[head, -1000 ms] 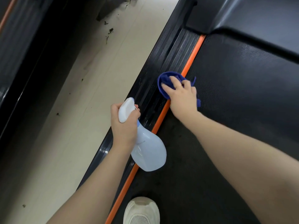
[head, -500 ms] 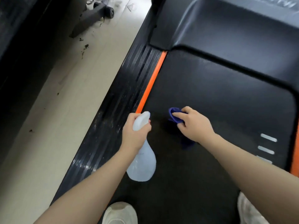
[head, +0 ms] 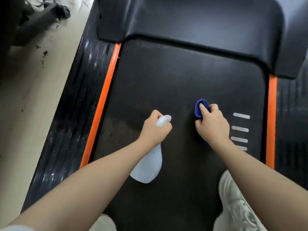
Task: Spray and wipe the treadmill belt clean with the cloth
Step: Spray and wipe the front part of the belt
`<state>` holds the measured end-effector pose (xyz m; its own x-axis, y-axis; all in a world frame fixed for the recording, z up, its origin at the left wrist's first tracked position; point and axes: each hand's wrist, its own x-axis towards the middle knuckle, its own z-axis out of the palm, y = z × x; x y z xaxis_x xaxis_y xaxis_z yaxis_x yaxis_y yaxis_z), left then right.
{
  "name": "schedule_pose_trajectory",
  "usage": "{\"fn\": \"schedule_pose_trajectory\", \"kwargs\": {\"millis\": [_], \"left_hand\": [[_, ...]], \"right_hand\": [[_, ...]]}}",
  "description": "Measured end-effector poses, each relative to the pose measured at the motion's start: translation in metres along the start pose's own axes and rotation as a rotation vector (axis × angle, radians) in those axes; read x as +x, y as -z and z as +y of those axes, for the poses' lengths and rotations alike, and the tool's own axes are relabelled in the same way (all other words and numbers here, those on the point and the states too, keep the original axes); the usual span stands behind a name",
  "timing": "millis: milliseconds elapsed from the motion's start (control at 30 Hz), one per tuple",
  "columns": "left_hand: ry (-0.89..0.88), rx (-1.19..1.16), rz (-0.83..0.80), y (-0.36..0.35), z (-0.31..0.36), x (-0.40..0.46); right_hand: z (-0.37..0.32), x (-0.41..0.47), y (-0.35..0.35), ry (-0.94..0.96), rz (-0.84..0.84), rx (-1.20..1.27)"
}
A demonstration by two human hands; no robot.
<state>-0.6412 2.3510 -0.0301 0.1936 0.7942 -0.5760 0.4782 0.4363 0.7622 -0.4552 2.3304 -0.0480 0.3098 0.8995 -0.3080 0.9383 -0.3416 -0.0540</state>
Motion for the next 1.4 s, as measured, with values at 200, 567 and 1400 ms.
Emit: {"fn": "schedule_pose_trajectory", "kwargs": {"millis": [200, 567, 1400], "left_hand": [[0.028, 0.002, 0.147, 0.003, -0.004, -0.005], [-0.126, -0.114, 0.461, 0.063, -0.006, 0.015], [-0.261, -0.16, 0.365, 0.076, -0.006, 0.018]], "right_hand": [[0.002, 0.007, -0.011, 0.063, -0.021, 0.103], [-0.101, 0.004, -0.048, 0.691, -0.054, -0.112], [-0.091, 0.065, -0.033, 0.429, 0.117, -0.016]]}}
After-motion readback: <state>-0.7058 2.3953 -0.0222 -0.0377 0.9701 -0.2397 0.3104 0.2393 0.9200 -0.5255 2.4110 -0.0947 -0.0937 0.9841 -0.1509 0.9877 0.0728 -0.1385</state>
